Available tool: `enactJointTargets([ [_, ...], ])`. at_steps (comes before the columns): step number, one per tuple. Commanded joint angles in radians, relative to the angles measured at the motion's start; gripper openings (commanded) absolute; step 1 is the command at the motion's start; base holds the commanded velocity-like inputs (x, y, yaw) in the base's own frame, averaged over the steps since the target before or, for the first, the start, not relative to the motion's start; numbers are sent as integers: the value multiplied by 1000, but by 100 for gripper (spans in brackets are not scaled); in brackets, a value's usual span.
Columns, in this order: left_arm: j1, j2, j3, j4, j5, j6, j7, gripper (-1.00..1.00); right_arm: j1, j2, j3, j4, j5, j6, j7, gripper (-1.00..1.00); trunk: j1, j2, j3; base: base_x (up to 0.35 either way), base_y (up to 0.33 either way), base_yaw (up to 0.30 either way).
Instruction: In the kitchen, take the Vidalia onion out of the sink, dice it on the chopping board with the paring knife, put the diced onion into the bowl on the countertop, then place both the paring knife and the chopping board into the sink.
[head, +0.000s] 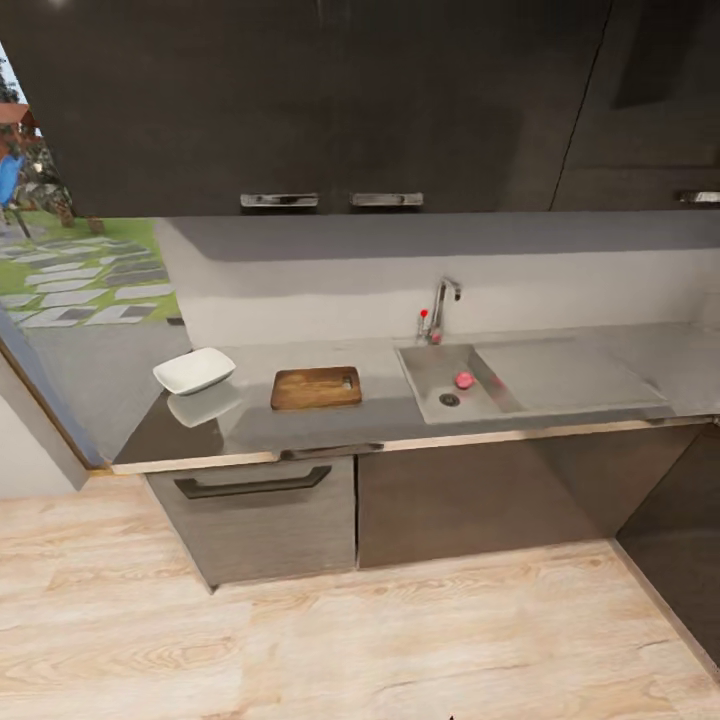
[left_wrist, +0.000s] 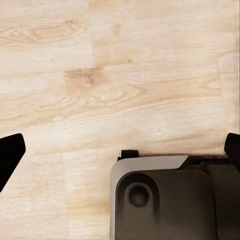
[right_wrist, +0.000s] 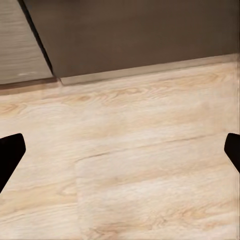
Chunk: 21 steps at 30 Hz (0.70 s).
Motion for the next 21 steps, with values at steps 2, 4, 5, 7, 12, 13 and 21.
enactJointTargets([
  [2,0,0,1,-2,1,-1,0,100,-1,-1,5,1,1,-2,-9,100,1,-2,0,191,-253,-167],
  [4,1,0,1,-2,1,-1,0,100,-1,-1,5,3,1,-2,-9,100,1,-2,2,191,-253,-171],
  [5,1,0,1,-2,1,-1,0,100,-1,-1,5,4,1,-2,-9,100,1,-2,4,191,-253,-173],
  [7,0,0,1,-2,1,-1,0,100,-1,0,5,6,1,-2,-9,100,1,-2,6,191,-253,-174],
  [12,1,0,1,-2,1,-1,0,100,0,0,5,7,1,-2,-9,100,1,-2,11,191,-253,-175],
  [13,1,0,1,-2,1,-1,0,100,-1,1,5,7,1,-2,-9,100,1,-2,13,190,-252,-156],
  [21,1,0,1,-2,1,-1,0,100,-1,1,6,7,1,-2,-9,100,1,-2,18,189,-252,-88],
])
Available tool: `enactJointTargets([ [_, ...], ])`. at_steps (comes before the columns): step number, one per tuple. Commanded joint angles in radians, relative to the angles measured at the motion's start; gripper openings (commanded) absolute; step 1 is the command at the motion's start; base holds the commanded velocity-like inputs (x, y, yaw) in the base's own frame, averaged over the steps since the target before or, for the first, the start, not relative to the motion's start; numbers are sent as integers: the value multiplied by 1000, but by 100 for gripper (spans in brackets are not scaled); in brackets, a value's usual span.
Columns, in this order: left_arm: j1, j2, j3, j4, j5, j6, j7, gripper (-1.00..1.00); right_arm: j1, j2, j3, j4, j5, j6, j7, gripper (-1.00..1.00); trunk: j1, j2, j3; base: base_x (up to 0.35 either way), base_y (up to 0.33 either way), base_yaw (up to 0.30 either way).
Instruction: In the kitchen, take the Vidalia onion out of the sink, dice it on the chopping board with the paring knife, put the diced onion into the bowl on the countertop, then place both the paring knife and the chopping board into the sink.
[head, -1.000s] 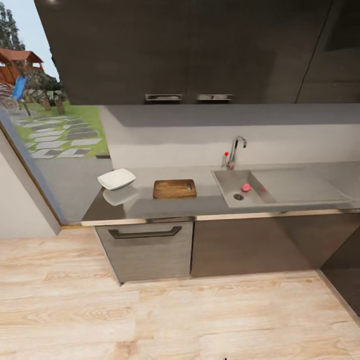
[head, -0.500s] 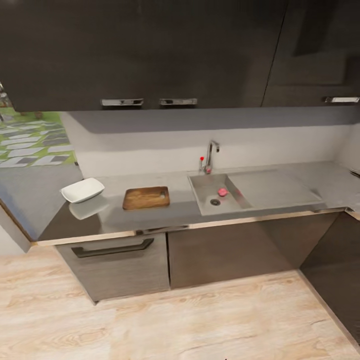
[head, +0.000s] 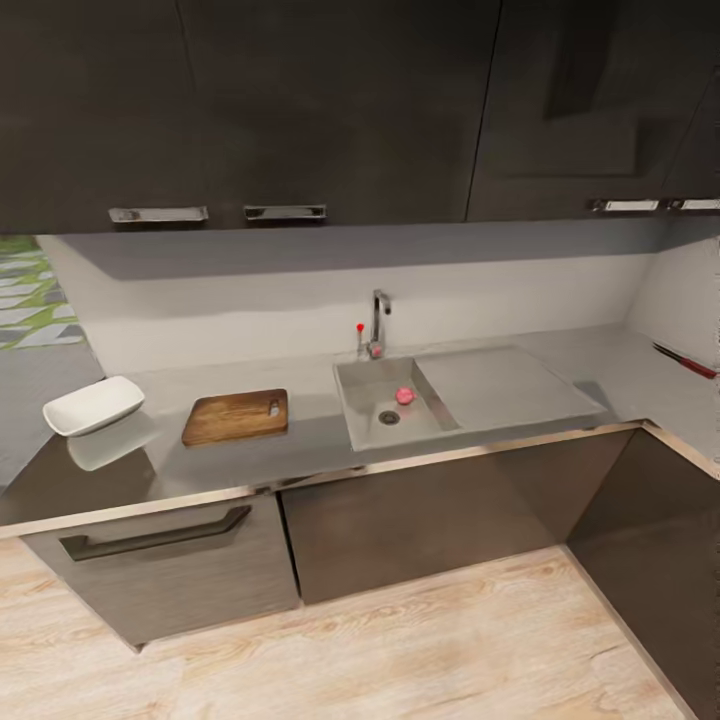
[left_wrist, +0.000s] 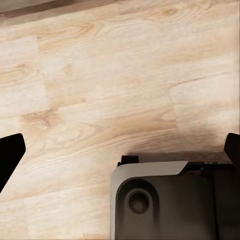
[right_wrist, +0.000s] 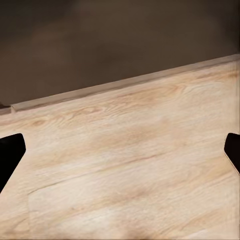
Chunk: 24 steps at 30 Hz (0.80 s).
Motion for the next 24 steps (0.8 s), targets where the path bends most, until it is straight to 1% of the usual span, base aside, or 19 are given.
enactJointTargets([
  [1,1,0,1,-2,1,-1,0,100,-1,-1,5,1,1,-2,-9,100,1,-2,-2,182,-253,-16],
  [17,1,0,1,-2,1,-1,0,100,-1,-1,5,6,2,-2,-9,100,1,-2,-2,175,-257,-1],
  [24,1,0,1,-2,1,-1,0,100,-1,-1,5,8,1,-2,-9,100,1,-2,-2,69,-299,0],
])
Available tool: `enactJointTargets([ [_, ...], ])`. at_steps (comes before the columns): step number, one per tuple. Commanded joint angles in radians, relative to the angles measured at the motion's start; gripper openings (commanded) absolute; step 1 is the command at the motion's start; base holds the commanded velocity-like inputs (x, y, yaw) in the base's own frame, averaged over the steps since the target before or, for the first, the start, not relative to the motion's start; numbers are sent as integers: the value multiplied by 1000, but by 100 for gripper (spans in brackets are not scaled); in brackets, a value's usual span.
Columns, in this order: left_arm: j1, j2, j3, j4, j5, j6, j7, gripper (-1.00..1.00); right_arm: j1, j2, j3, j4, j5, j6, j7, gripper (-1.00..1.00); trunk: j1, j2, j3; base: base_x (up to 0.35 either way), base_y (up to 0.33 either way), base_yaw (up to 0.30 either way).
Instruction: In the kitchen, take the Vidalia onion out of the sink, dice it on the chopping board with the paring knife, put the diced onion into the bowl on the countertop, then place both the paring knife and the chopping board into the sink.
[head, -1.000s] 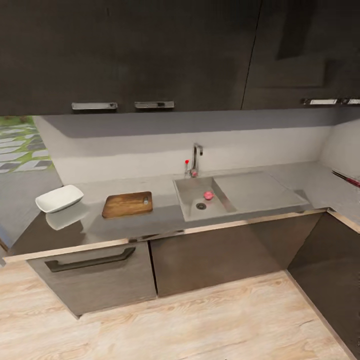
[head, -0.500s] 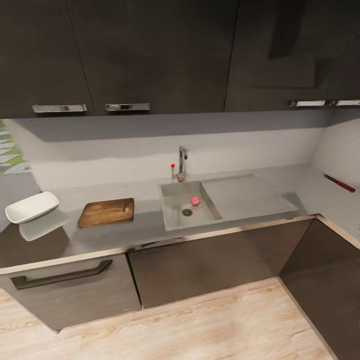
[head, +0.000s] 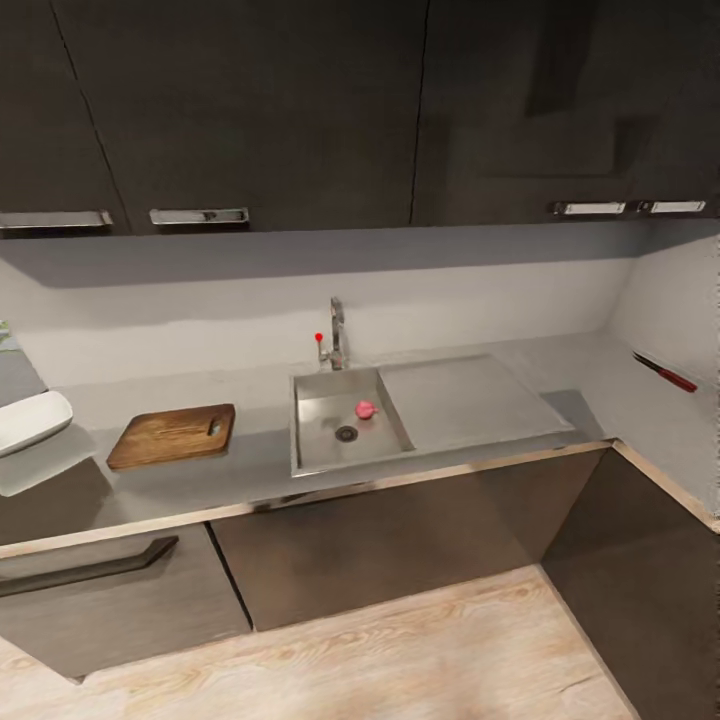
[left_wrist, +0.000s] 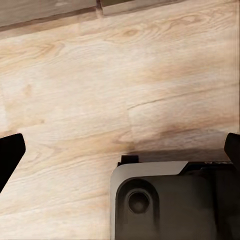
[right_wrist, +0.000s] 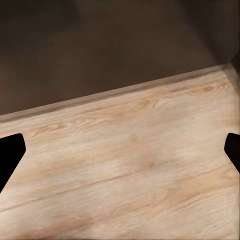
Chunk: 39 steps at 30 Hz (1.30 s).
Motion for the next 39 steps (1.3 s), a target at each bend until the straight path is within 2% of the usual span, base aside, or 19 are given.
enactJointTargets([
  [1,0,0,1,-2,1,-1,0,100,-1,-1,5,1,1,-2,-9,100,1,-2,-2,12,-312,0],
  [20,0,0,1,0,1,-1,0,100,-1,-1,5,1,2,-2,-10,100,1,-2,-2,1,-304,128],
  [36,1,0,1,0,1,-1,0,100,-1,-1,4,1,3,-2,-10,100,1,-2,-2,0,-157,31],
  [39,1,-12,2,-3,1,4,2,100,-1,-1,3,2,3,-2,-10,100,1,-2,-2,0,-12,0],
])
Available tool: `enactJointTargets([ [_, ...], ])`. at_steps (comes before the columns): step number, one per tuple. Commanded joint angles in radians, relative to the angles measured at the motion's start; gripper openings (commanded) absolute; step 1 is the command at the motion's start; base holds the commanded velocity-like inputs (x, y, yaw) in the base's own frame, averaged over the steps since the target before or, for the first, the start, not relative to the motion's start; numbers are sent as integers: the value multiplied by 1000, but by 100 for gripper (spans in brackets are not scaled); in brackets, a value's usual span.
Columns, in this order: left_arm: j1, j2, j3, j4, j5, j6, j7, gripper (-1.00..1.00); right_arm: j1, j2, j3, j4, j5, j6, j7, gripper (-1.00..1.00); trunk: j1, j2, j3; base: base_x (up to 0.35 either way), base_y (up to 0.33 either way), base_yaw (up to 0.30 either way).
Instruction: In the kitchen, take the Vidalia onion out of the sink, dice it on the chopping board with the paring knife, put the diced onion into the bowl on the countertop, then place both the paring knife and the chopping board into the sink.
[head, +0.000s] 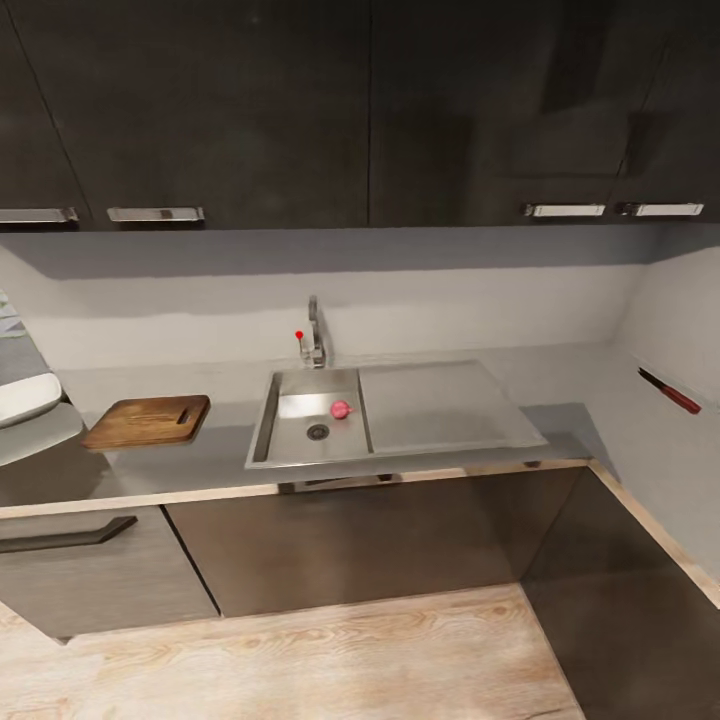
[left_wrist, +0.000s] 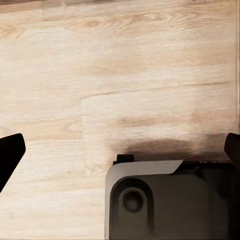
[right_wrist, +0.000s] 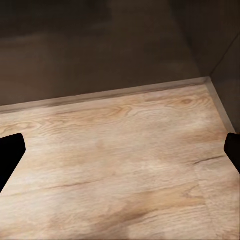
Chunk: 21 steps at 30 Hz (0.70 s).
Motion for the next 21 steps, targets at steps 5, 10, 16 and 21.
enactJointTargets([
  [5,-1,-47,1,-194,-5,95,5,100,-1,0,3,1,1,0,-9,100,1,-2,-2,0,-2,0],
  [10,-1,-65,-23,-723,-3,543,3,100,-1,-1,3,1,1,0,-9,100,1,-2,-2,0,0,0],
  [16,-2,-76,-52,-978,-4,710,1,100,-1,0,4,2,1,0,-8,100,1,-2,-2,0,0,0],
  [21,-9,-109,-69,-1086,-9,742,1,100,-1,1,7,3,0,1,-7,100,1,-2,-2,0,0,0],
])
